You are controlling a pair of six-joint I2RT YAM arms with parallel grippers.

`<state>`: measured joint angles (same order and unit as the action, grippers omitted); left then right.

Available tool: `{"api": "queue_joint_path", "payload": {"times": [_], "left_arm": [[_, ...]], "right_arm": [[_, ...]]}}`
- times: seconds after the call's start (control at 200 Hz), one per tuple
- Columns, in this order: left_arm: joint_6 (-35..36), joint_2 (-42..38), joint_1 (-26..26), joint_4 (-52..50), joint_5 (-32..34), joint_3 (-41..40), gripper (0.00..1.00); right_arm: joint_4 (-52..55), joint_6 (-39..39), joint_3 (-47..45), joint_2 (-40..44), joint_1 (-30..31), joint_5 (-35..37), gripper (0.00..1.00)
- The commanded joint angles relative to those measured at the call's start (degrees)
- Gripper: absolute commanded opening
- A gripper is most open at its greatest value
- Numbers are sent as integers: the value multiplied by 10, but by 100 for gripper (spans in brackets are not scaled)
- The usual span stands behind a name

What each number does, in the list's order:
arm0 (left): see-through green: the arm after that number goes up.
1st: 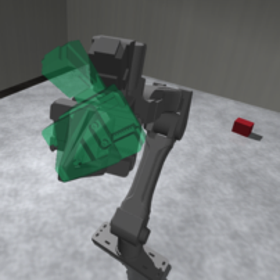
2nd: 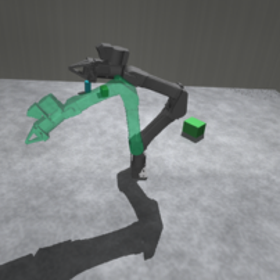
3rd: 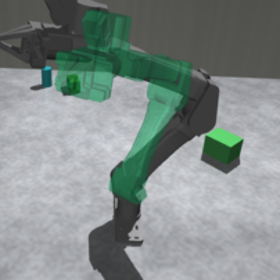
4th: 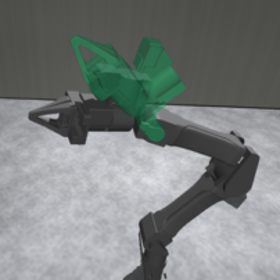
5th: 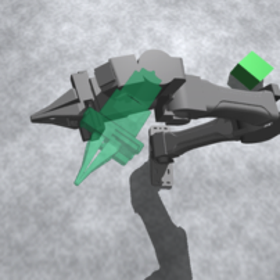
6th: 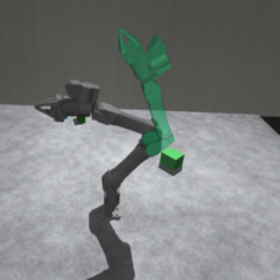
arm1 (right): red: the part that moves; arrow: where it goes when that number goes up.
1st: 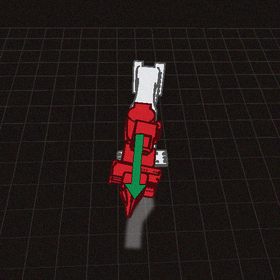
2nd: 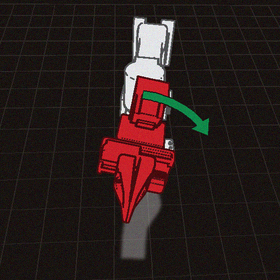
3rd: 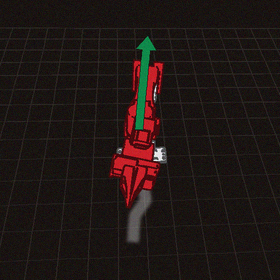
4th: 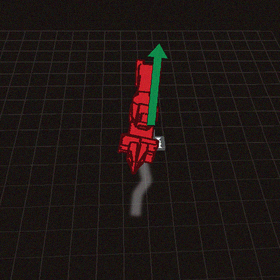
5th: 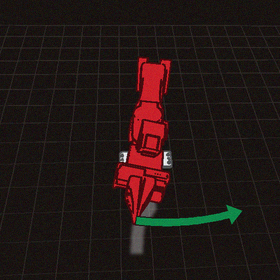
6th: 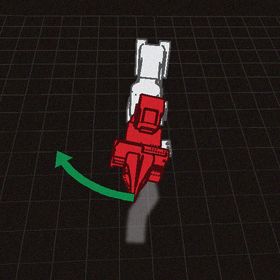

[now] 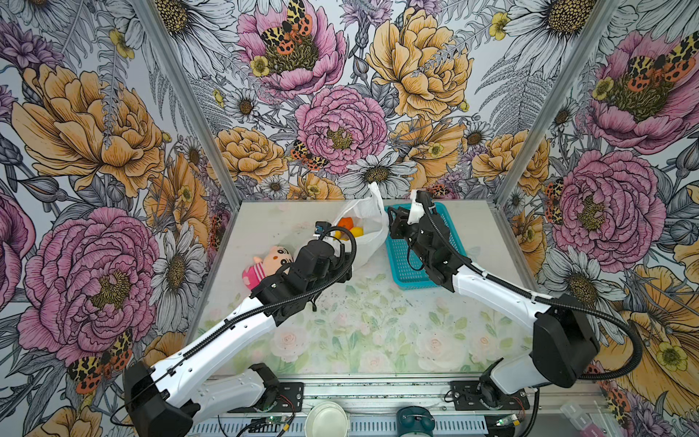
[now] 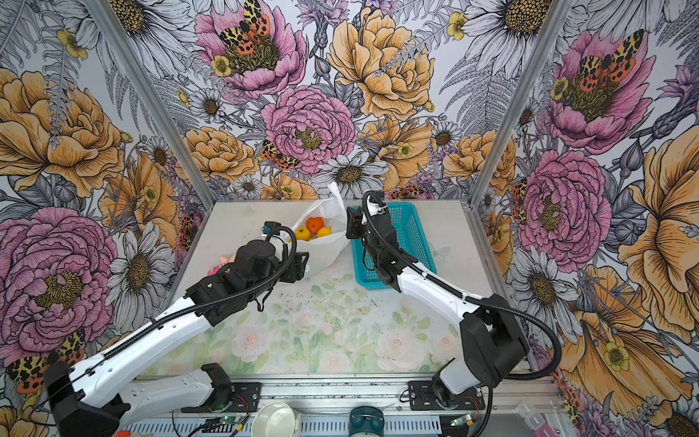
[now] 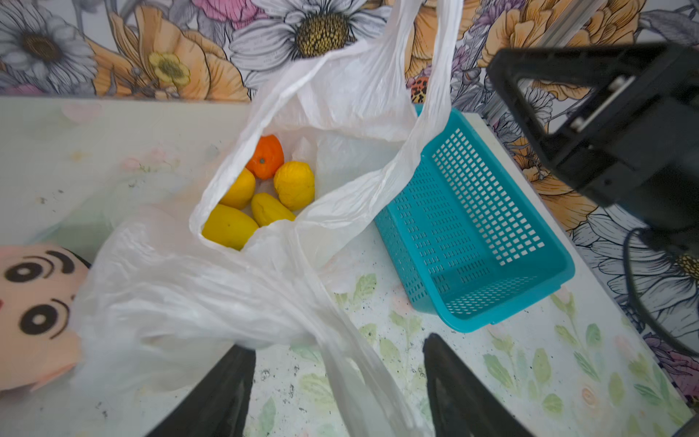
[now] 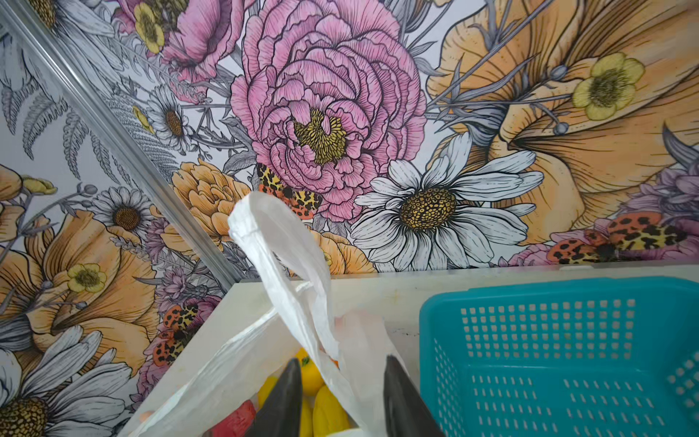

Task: Untie the knot of the plastic bag and take out the fruit
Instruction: Place the plastic bag at the top-center of the table.

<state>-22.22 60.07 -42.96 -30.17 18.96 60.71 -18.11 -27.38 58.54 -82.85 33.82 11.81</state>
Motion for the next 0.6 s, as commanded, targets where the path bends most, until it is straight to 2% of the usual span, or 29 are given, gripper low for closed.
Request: {"api": "queue_joint_path", "payload": {"times": [0.0,0.09,0.15,0.285,0.415,0.5,0.595], "left_arm": [[35,-38,20,-24,48,29,78],[43,-51,37,-6,45,36,81],[56,-47,46,4,42,39,85],[69,-3,86,9,40,63,86],[78,70,132,7,-15,102,88],[91,120,134,6,-45,127,98],[105,179,129,-2,-66,156,99]], "right_arm": [[39,-21,-43,41,4,-4,56],[62,-30,-64,67,8,-42,68],[75,-32,-73,79,13,-63,73],[90,-28,-80,88,35,-74,81],[103,-22,-70,68,48,-63,84],[105,-24,-63,49,49,-54,84],[101,-30,-56,29,49,-55,83]]}}
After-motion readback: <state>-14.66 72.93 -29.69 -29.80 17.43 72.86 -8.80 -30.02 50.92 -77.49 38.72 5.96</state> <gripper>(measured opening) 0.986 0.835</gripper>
